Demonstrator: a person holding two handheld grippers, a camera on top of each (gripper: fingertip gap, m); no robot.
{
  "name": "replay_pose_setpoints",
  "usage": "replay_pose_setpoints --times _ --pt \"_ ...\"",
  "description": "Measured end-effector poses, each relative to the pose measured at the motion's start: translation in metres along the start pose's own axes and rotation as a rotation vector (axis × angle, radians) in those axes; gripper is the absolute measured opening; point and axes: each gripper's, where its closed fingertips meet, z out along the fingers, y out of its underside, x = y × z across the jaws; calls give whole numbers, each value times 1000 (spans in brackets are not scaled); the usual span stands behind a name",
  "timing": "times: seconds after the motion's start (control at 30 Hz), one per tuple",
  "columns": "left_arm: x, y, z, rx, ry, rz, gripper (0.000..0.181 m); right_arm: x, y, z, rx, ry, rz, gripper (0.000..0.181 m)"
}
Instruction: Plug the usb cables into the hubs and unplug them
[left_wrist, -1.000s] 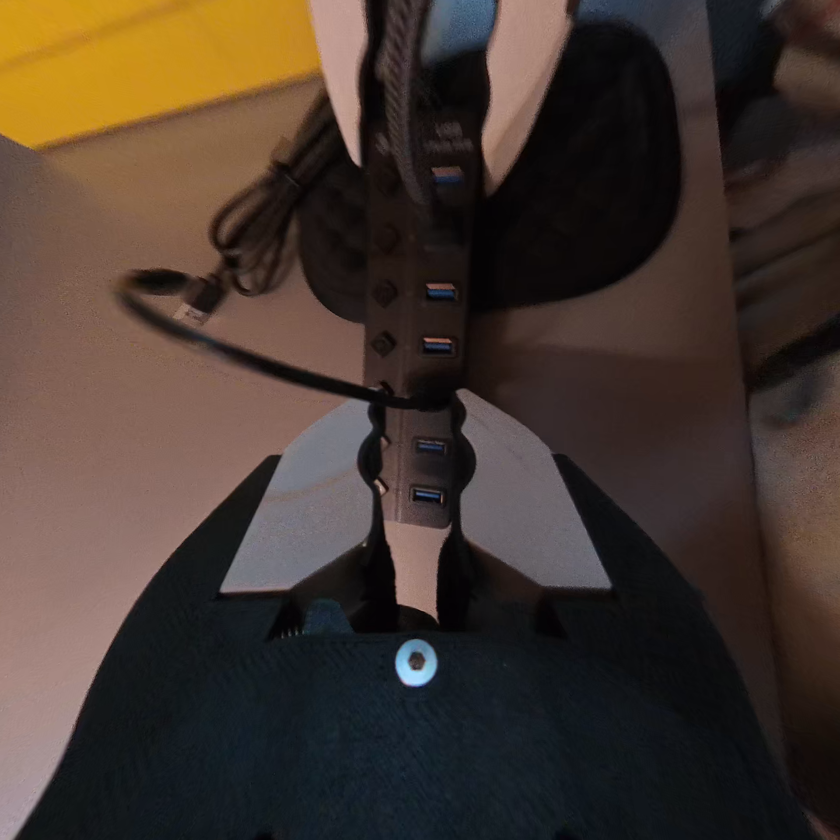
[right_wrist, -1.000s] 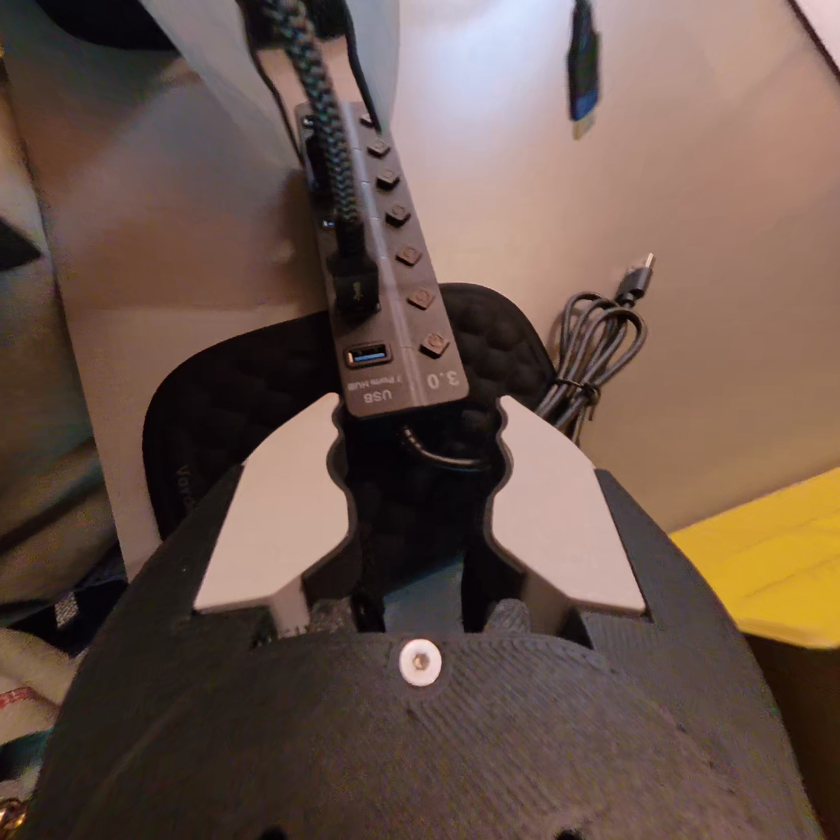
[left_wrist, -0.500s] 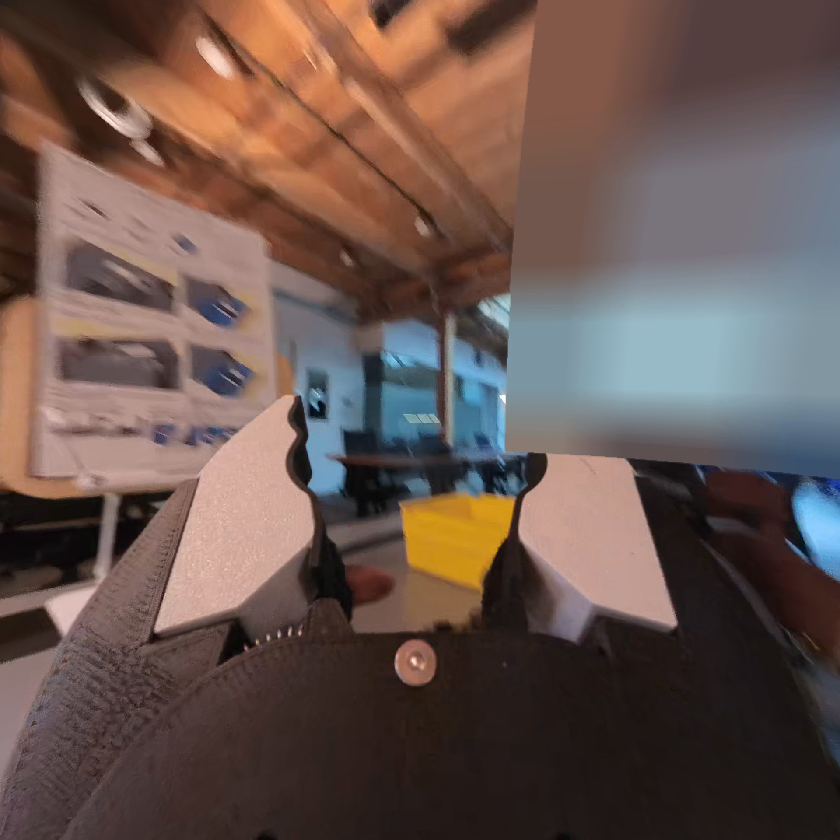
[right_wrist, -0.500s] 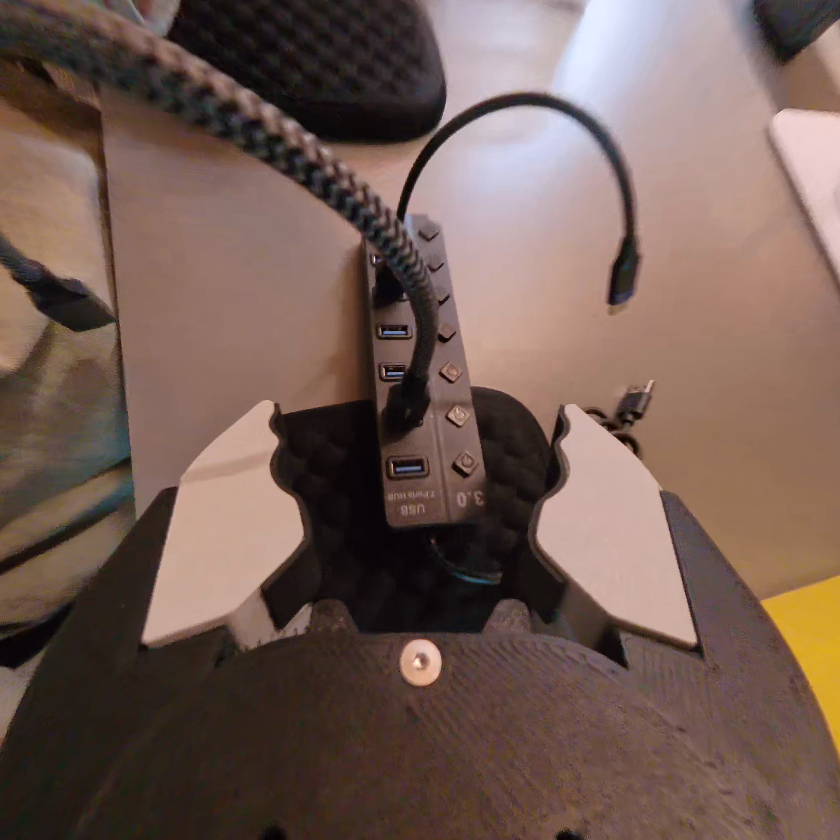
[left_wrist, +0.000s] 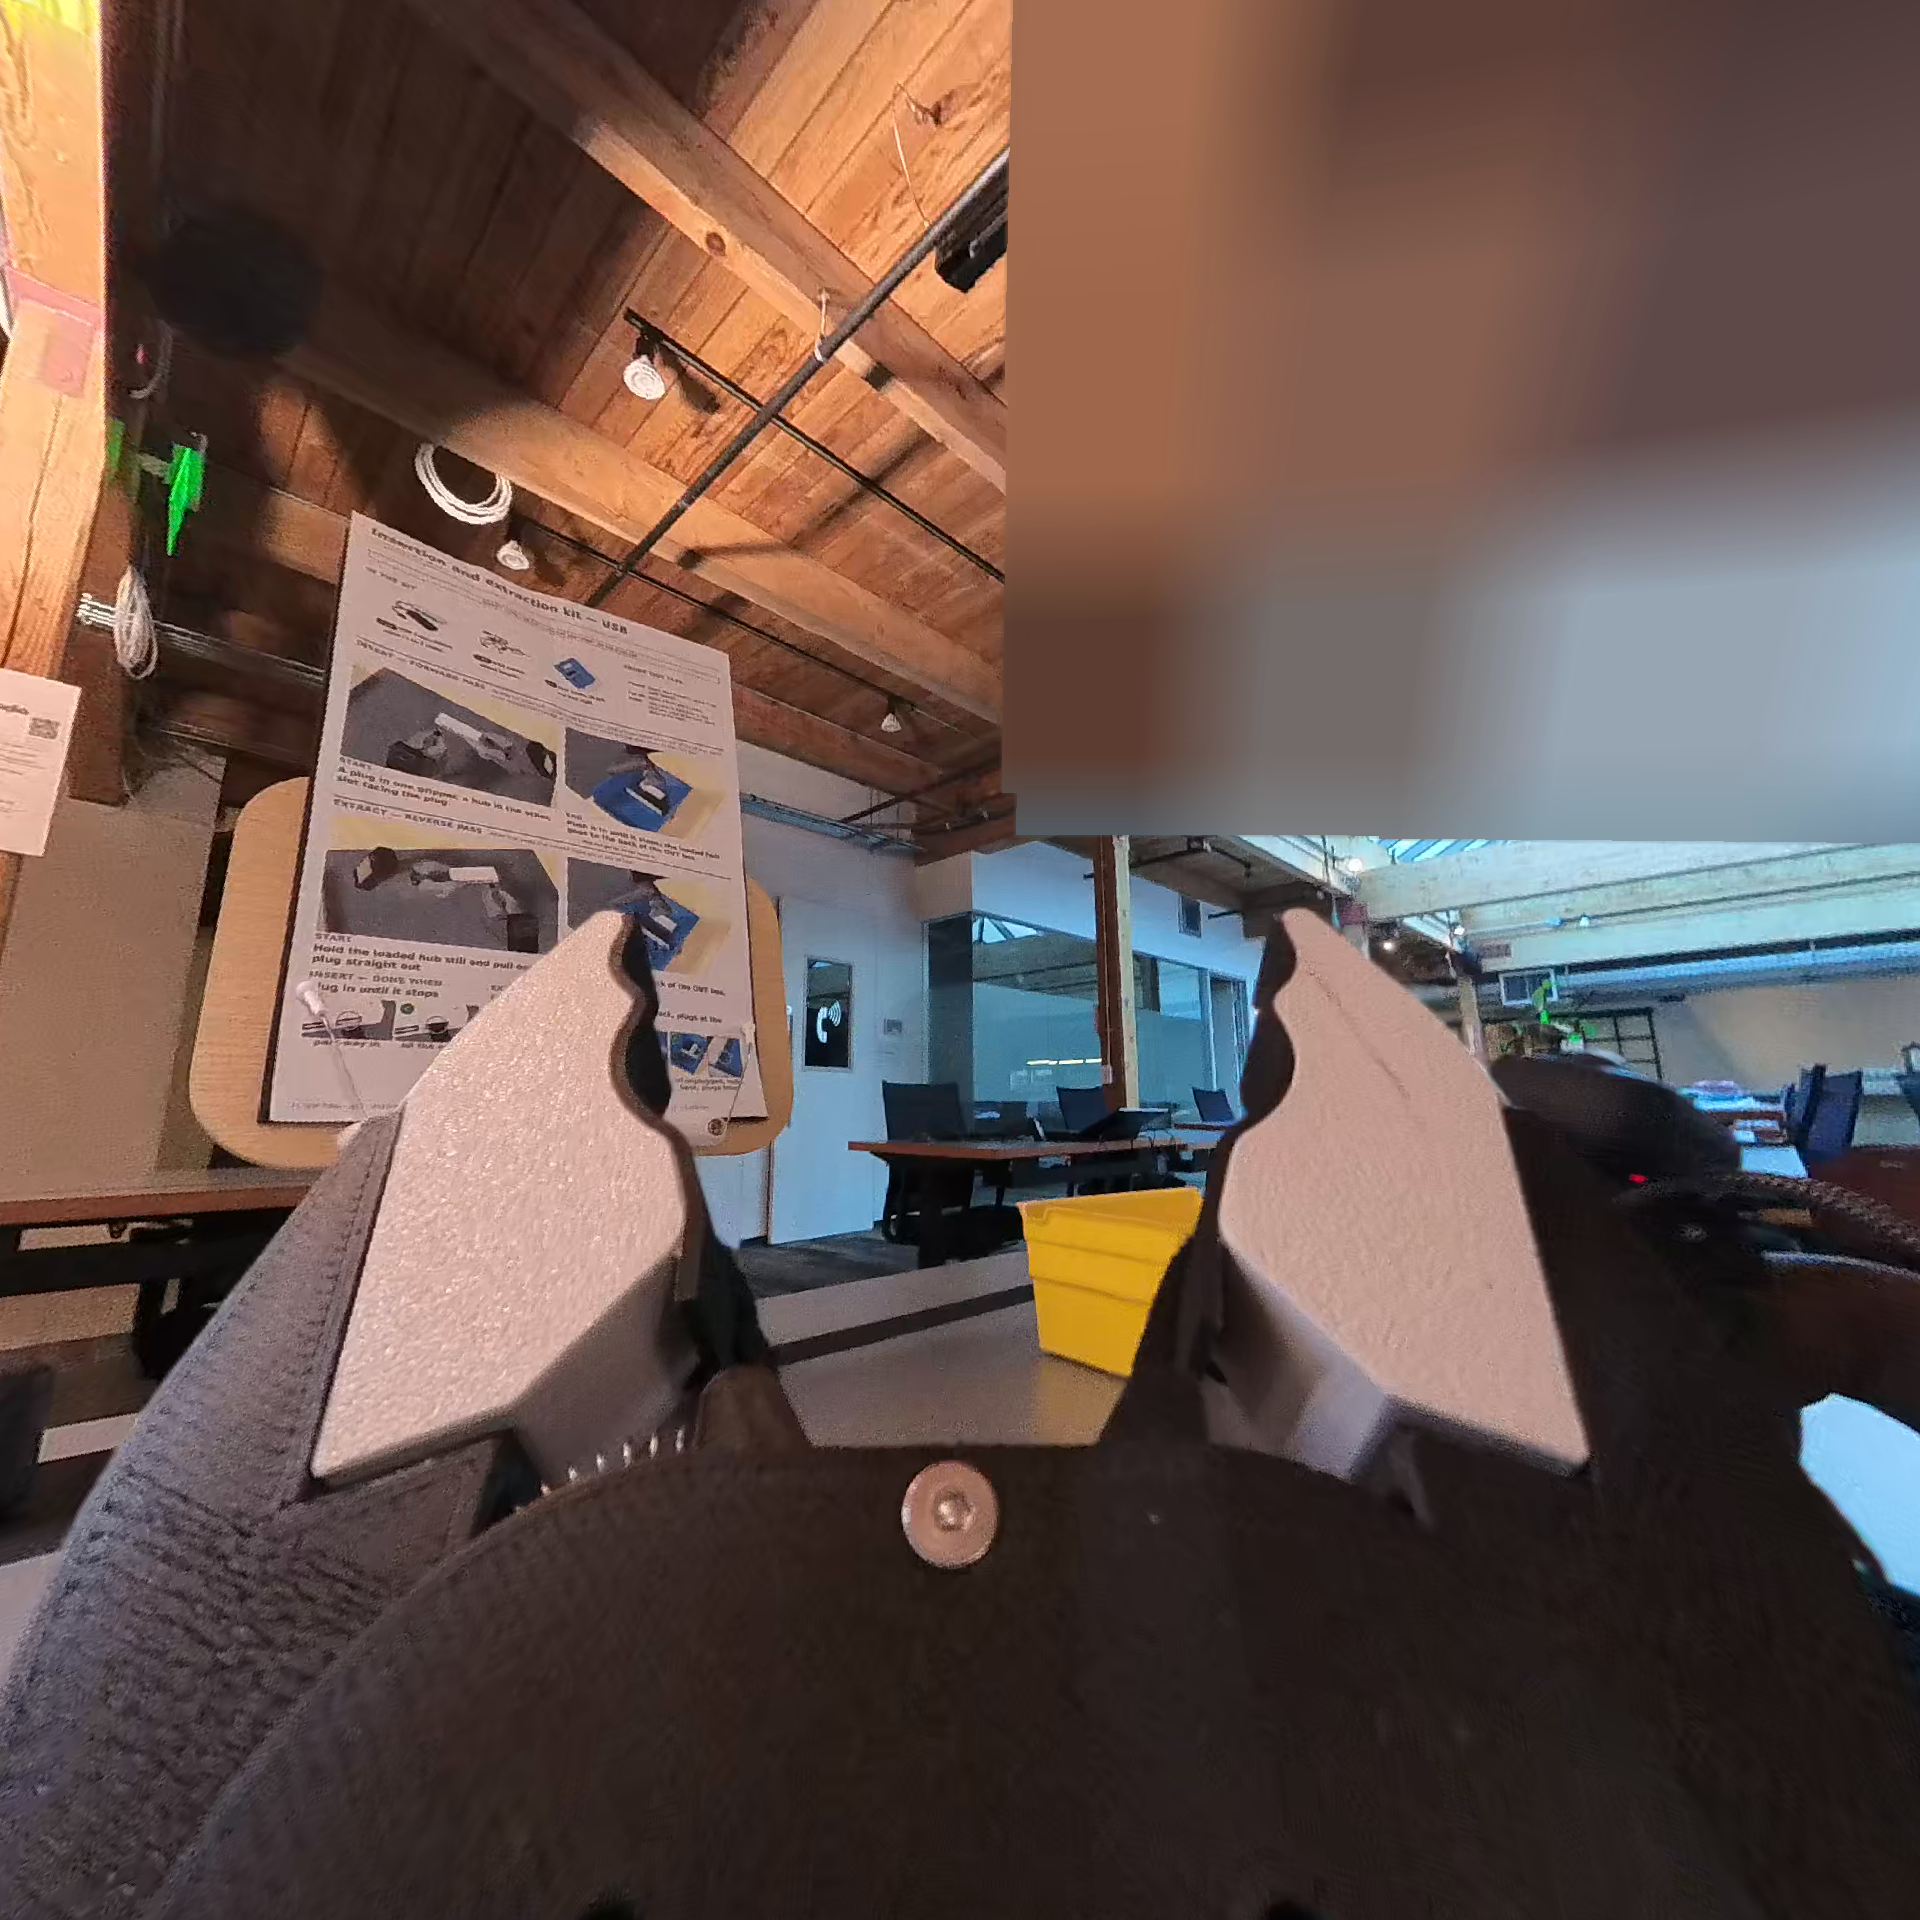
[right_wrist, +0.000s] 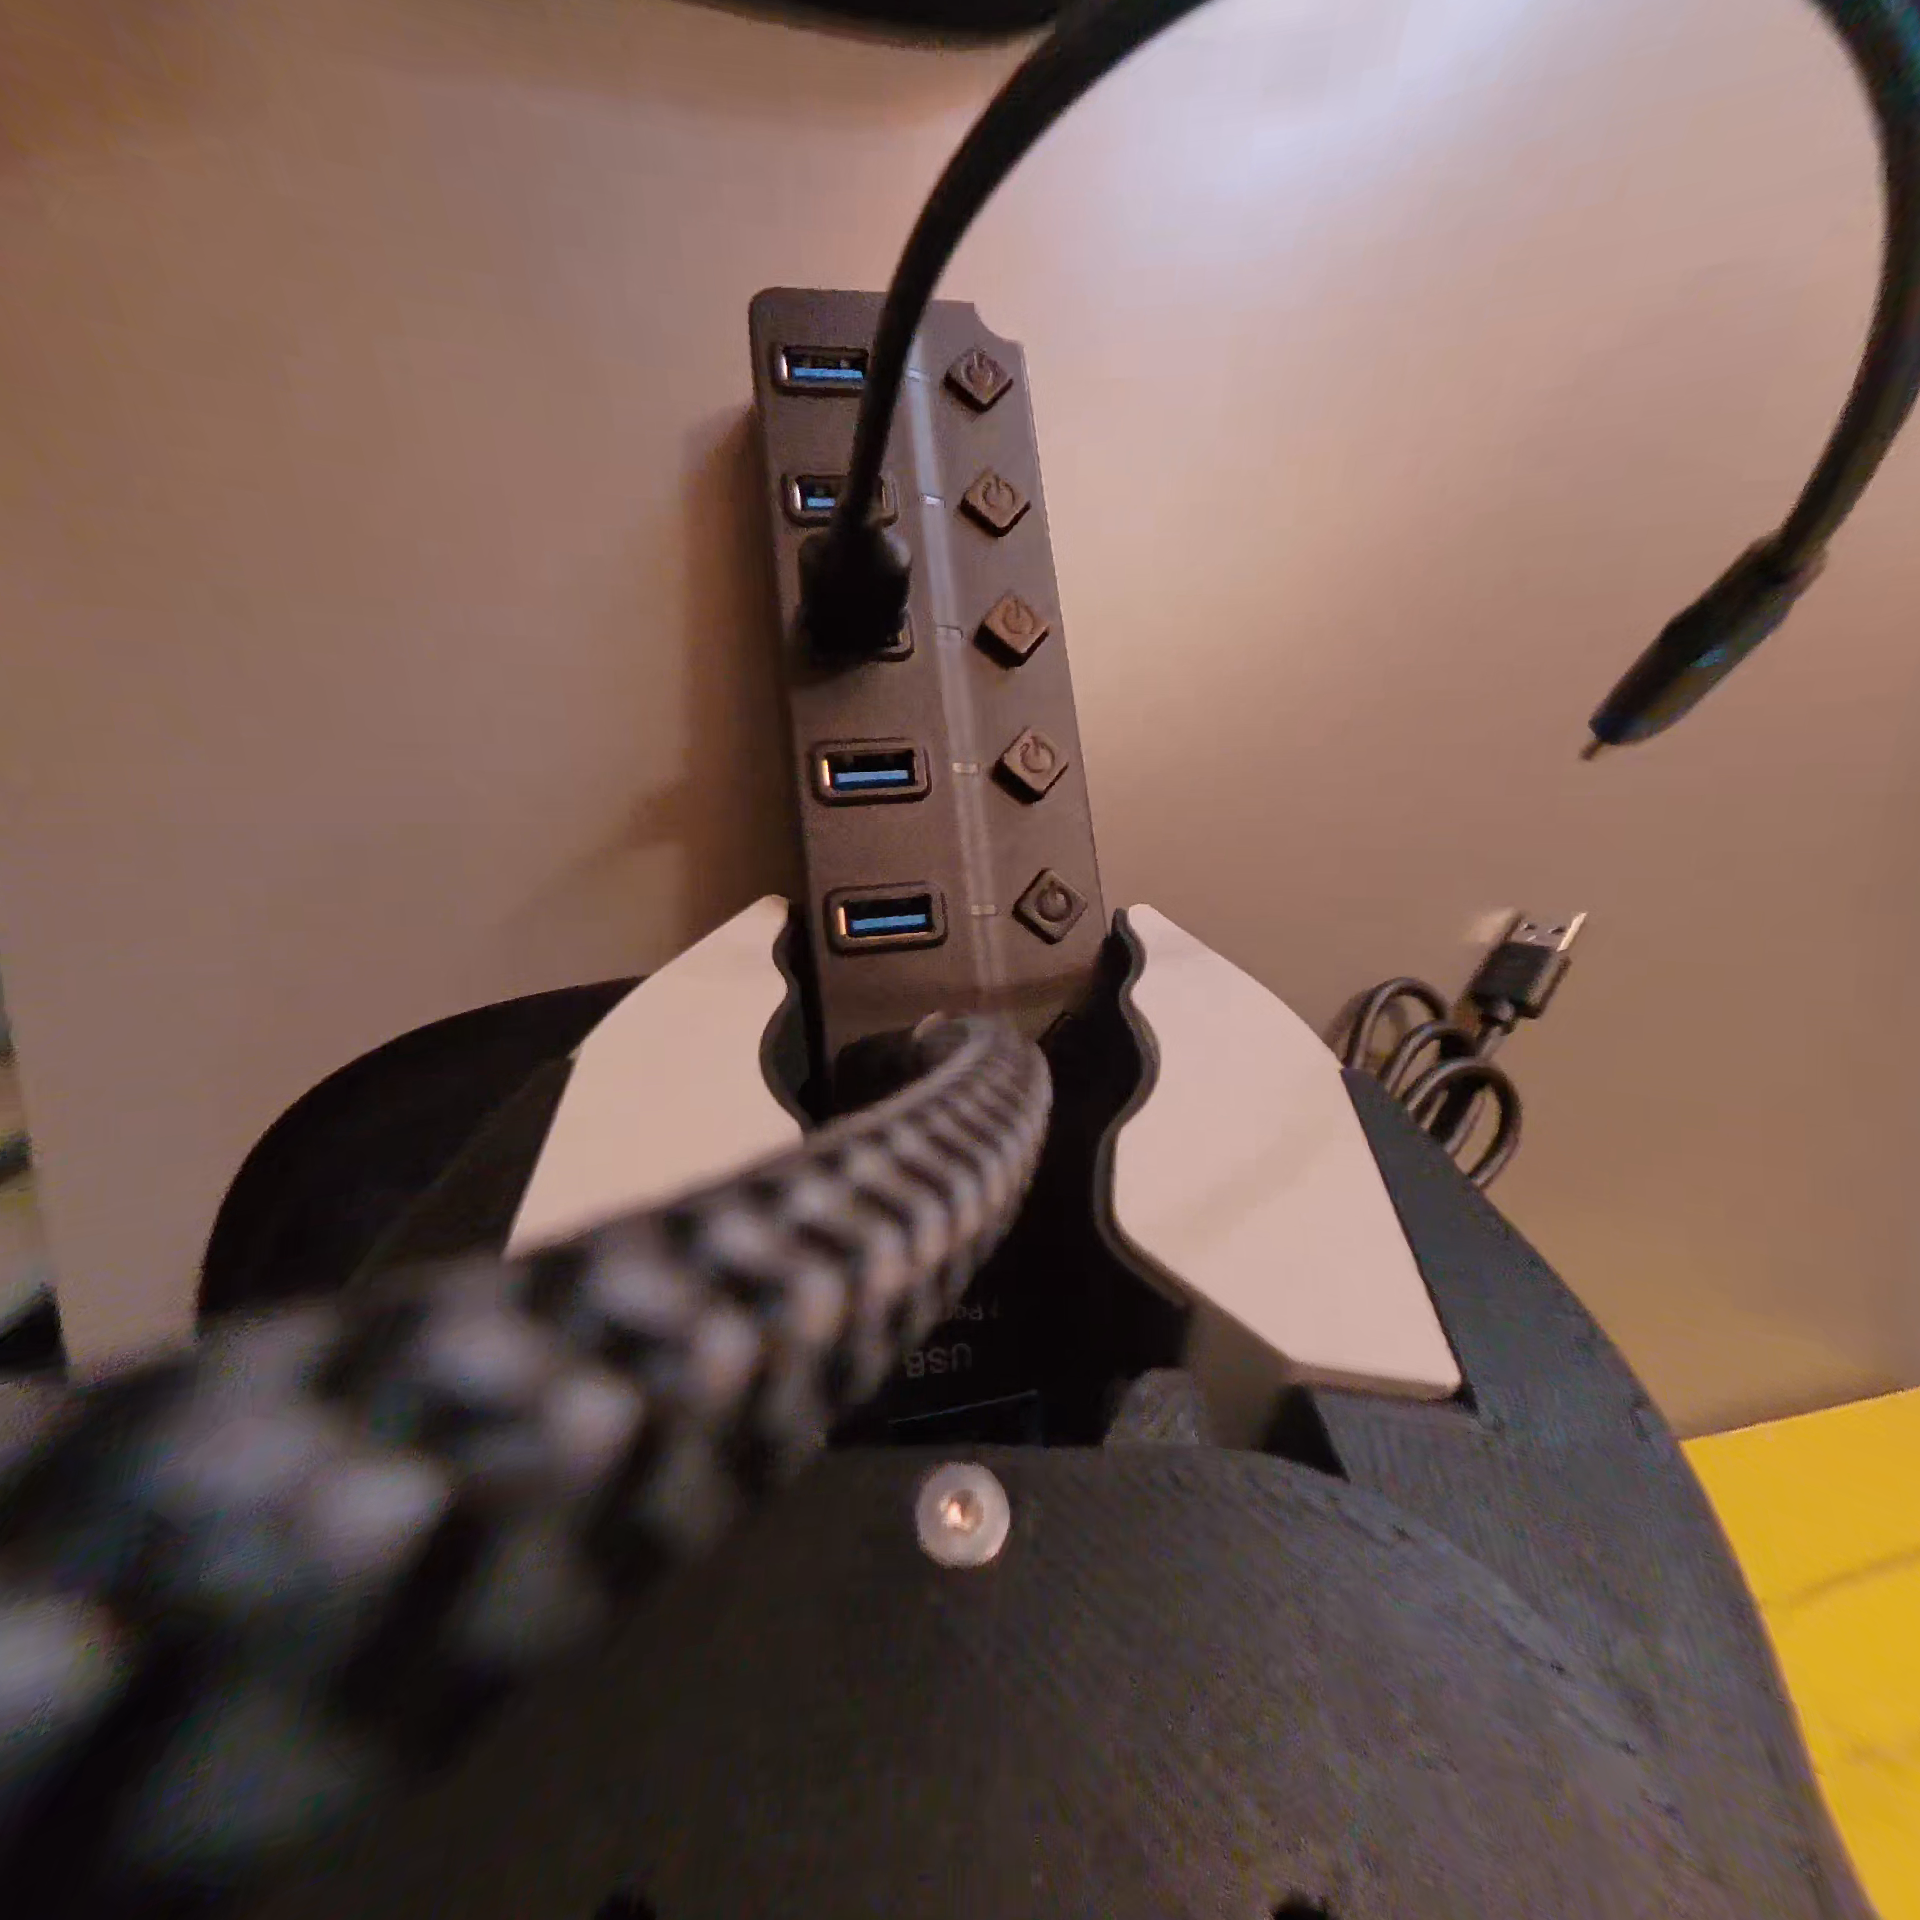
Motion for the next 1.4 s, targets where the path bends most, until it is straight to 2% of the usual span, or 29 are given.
replay_pose_setpoints --times 0.13,0.23,0.33,0.43,0.57,0.67,0.73,0.87,0.93,1.03,1.13,1.27,1.4 --pt "-6 2 -2 -9 -29 14 108 12 -16 -11 35 158 -161 56" --pt "-12 -1 -3 9 -53 -10 107 34 -35 -35 56 347 -261 56" --pt "-16 -2 -5 20 -69 -25 107 64 -55 -76 73 558 -342 56" --pt "-16 -2 -5 21 -71 -23 106 97 -71 -130 100 774 -388 55" --pt "-12 1 -4 2 -55 -11 106 143 -83 -210 251 995 -334 55" --pt "-10 5 -2 -17 -46 1 106 175 -78 -256 435 1046 -193 55" --pt "-9 6 -2 -25 -44 10 106 196 -59 -268 533 995 -46 55" --pt "-8 7 -2 -29 -39 9 106 234 2 -260 716 852 332 55" --pt "-9 7 -2 -30 -40 7 106 246 42 -241 721 794 532 55" --pt "-9 8 -2 -37 -44 9 106 249 99 -208 588 771 723 55" --pt "-10 10 -1 -45 -44 4 106 242 145 -177 379 729 881 55" --pt "-8 12 -1 -55 -38 7 106 233 178 -153 187 660 1033 55" --pt "-8 15 -1 -72 -36 19 106 225 194 -134 45 559 1095 53"
